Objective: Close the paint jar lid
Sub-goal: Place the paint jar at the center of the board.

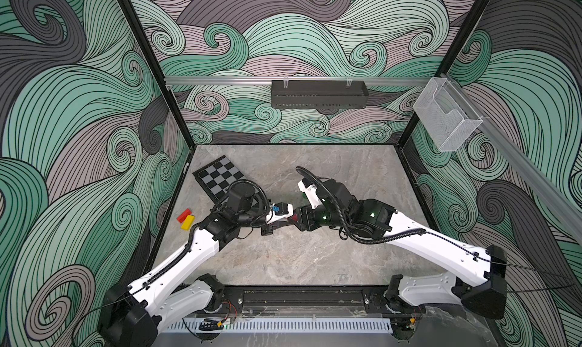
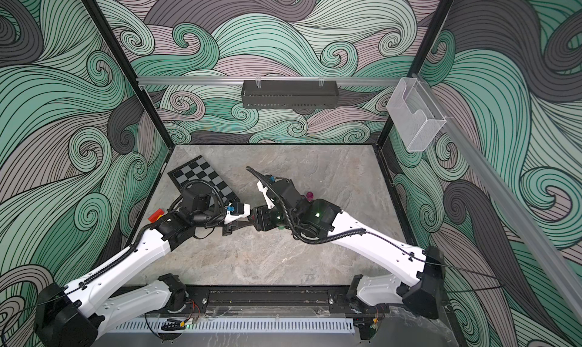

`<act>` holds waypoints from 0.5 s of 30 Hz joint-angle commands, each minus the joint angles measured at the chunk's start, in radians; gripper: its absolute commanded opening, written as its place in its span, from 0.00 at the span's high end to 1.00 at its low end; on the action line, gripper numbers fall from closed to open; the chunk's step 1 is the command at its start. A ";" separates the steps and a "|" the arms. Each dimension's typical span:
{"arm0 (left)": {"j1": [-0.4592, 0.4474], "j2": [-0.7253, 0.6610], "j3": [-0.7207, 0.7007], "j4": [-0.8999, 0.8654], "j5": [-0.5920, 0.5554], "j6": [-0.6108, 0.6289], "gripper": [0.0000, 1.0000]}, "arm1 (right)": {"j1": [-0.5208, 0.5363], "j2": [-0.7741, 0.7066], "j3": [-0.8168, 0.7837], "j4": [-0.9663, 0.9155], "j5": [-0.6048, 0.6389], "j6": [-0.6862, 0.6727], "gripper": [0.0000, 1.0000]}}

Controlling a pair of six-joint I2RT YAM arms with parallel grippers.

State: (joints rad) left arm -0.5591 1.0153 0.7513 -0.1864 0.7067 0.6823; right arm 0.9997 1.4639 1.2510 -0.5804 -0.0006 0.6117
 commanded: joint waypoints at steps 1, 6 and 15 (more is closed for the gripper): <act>-0.004 -0.006 0.034 0.019 0.011 0.001 0.85 | 0.011 0.028 0.029 -0.001 0.027 0.010 0.41; -0.005 -0.004 0.033 0.019 0.010 0.000 0.85 | 0.019 0.054 0.041 -0.012 0.040 0.003 0.51; -0.003 0.002 0.035 0.019 0.011 0.000 0.85 | 0.029 0.071 0.047 -0.015 0.067 0.002 0.79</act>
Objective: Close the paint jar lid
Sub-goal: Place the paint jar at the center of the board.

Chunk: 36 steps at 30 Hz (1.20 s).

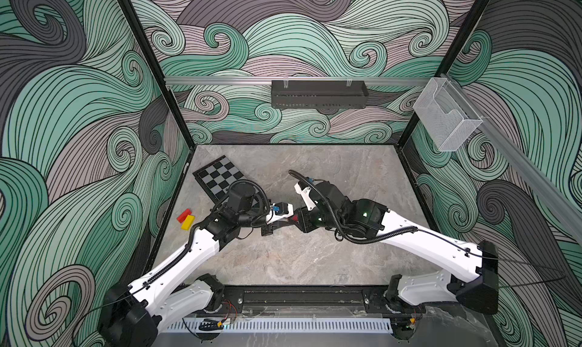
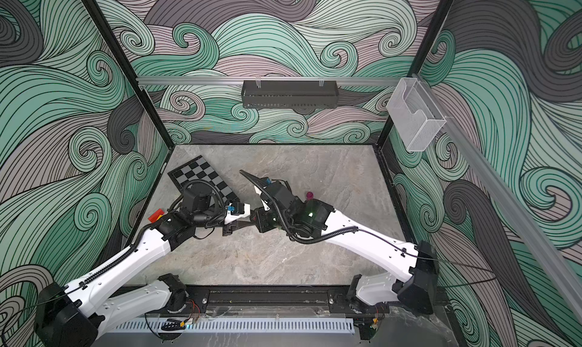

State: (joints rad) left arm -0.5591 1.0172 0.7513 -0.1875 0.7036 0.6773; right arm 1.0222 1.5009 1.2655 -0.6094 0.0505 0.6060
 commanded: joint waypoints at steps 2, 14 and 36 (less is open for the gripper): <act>-0.005 0.000 0.034 0.018 0.014 0.002 0.85 | 0.008 0.033 0.031 0.015 0.023 0.006 0.83; -0.004 -0.033 0.017 0.070 -0.090 -0.047 0.37 | -0.151 -0.035 -0.001 0.014 -0.003 -0.077 0.94; -0.002 -0.158 -0.114 0.399 -0.687 -0.302 0.02 | -0.320 0.449 0.288 0.037 -0.088 -0.202 0.90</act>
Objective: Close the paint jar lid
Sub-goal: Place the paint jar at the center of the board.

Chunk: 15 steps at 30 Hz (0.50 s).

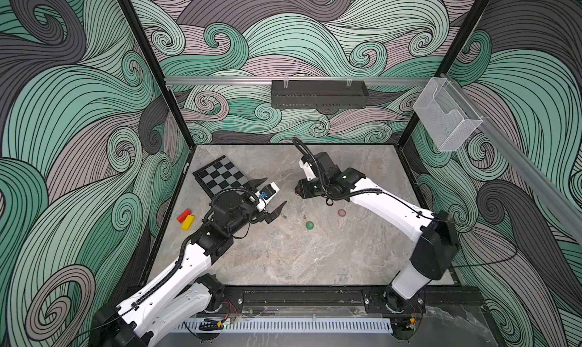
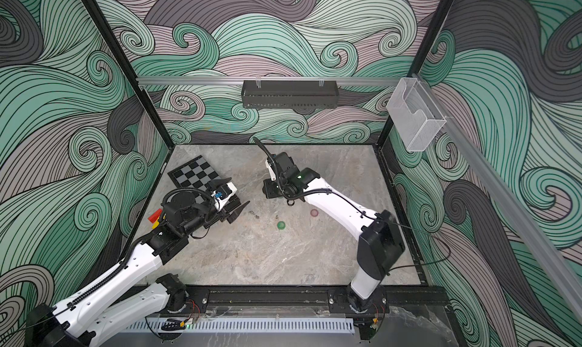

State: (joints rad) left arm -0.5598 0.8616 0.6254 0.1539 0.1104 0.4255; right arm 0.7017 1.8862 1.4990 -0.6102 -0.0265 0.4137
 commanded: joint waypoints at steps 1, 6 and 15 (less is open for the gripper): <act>-0.002 -0.002 0.013 0.063 -0.106 -0.060 0.01 | 0.004 0.097 0.077 0.039 -0.009 -0.010 0.90; -0.002 -0.001 0.011 0.072 -0.127 -0.077 0.01 | 0.014 0.235 0.178 0.023 0.031 -0.017 0.88; -0.002 0.001 0.013 0.072 -0.133 -0.083 0.02 | 0.023 0.367 0.276 -0.015 0.102 -0.058 0.86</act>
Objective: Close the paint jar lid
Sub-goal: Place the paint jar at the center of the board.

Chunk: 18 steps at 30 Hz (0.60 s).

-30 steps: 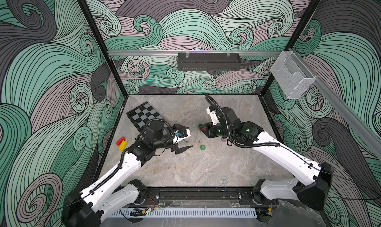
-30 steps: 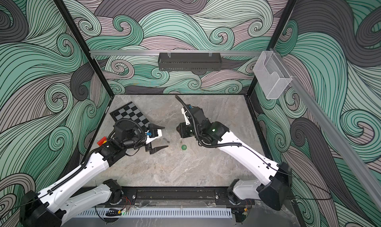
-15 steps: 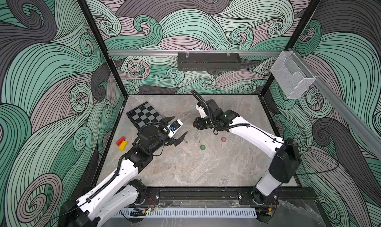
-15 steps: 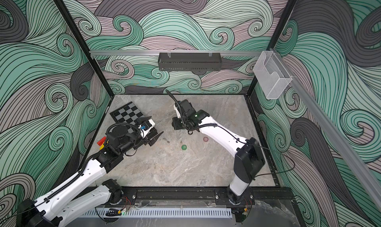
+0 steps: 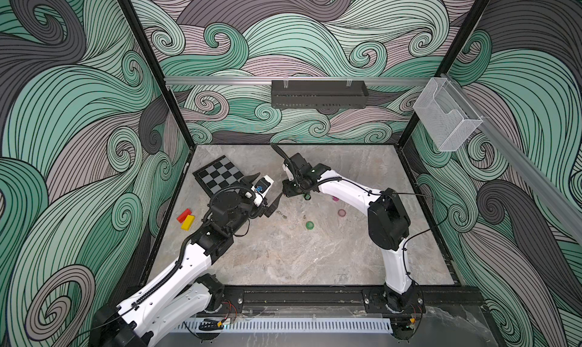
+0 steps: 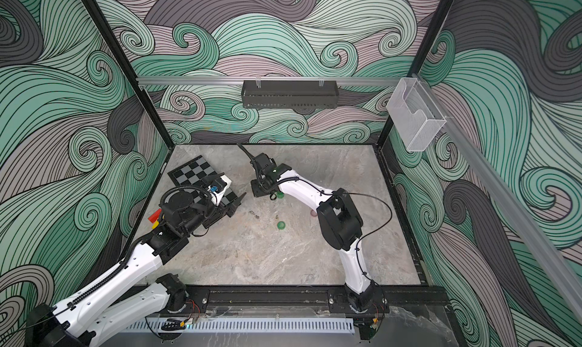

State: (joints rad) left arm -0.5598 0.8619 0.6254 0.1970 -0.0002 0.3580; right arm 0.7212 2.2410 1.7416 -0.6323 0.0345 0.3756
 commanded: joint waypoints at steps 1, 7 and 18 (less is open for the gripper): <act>-0.001 0.001 0.013 0.029 -0.023 -0.016 0.01 | 0.002 0.015 0.032 0.006 0.044 -0.022 0.86; -0.002 0.004 0.015 0.029 -0.021 -0.019 0.01 | -0.003 0.038 0.020 0.007 0.048 -0.027 0.85; -0.002 0.007 0.013 0.031 -0.022 -0.014 0.01 | -0.003 0.088 -0.013 0.035 0.045 -0.012 0.81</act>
State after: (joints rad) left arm -0.5598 0.8623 0.6254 0.1982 -0.0147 0.3500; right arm 0.7204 2.3138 1.7332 -0.6384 0.0711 0.3576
